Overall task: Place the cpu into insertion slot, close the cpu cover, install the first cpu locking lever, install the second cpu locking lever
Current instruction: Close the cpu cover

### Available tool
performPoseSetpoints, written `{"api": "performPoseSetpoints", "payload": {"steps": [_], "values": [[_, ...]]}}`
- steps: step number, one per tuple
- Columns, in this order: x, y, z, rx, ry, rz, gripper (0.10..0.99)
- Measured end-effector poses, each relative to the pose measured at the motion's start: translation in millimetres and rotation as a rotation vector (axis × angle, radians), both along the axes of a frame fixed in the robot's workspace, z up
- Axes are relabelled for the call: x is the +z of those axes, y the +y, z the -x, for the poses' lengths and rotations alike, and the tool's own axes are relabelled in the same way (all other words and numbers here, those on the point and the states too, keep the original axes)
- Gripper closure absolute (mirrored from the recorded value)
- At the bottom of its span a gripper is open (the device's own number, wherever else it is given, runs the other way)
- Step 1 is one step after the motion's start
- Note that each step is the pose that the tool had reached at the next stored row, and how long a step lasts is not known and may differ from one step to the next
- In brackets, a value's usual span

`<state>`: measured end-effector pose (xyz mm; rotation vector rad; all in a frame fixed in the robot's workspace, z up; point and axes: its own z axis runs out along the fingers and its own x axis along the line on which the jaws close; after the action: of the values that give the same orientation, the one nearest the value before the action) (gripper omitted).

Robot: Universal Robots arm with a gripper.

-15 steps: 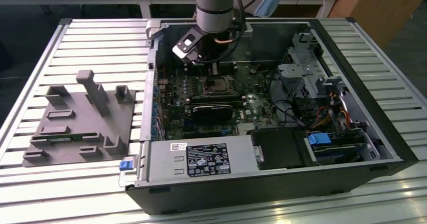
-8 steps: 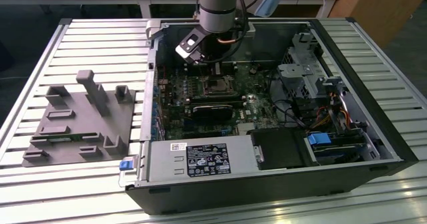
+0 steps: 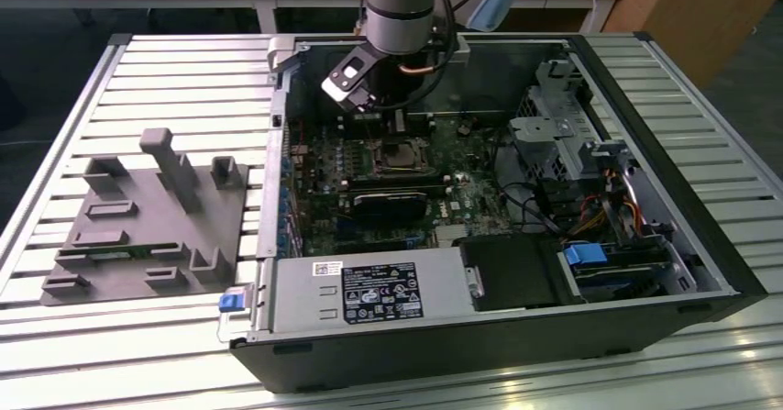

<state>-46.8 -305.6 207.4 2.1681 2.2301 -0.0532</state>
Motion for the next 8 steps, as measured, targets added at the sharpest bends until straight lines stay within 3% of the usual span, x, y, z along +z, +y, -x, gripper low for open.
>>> {"api": "performPoseSetpoints", "payload": {"steps": [8], "values": [[-0.7,0.0,-3.1,0.000,0.0002,0.000,0.980]]}}
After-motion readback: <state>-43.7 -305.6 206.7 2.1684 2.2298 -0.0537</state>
